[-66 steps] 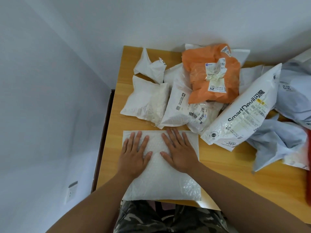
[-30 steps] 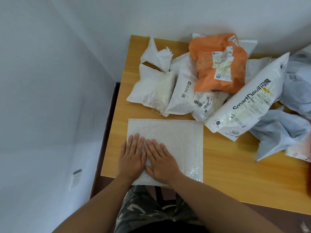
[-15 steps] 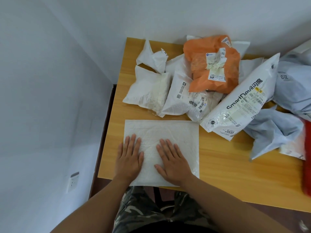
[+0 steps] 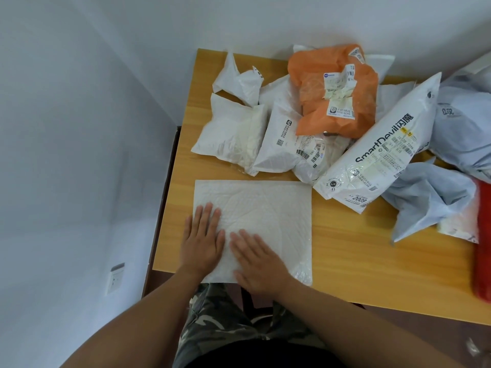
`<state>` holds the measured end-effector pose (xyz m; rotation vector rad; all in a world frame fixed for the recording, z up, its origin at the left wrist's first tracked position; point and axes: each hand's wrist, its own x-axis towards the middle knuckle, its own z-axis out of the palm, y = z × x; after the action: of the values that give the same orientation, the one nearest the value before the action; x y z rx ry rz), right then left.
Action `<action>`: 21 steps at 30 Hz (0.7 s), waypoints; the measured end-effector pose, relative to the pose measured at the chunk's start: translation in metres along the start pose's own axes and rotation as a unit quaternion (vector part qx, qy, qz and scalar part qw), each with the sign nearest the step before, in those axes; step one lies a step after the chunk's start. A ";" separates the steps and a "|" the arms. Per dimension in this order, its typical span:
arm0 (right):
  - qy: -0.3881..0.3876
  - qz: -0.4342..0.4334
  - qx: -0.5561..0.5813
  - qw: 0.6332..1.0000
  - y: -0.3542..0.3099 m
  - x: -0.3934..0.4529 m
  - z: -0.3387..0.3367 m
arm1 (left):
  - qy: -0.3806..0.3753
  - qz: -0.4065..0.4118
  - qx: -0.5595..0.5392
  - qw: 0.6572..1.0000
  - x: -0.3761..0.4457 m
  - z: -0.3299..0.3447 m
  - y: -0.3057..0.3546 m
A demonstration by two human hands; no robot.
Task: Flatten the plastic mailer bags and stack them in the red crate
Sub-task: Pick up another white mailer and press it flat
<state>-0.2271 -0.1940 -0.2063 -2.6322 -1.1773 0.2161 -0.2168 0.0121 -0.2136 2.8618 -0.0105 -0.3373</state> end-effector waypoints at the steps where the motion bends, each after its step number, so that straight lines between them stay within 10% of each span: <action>1: -0.022 -0.017 -0.001 1.000 -0.010 0.003 0.005 | 0.001 0.004 -0.002 1.000 -0.001 0.000 -0.001; 21: -0.016 0.036 -0.054 0.998 0.045 -0.035 0.007 | 0.010 -0.002 -0.017 1.000 -0.002 0.002 -0.002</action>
<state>-0.2195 -0.2480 -0.2245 -2.7786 -1.1362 0.2152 -0.2188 0.0136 -0.2158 2.8325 0.0046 -0.3061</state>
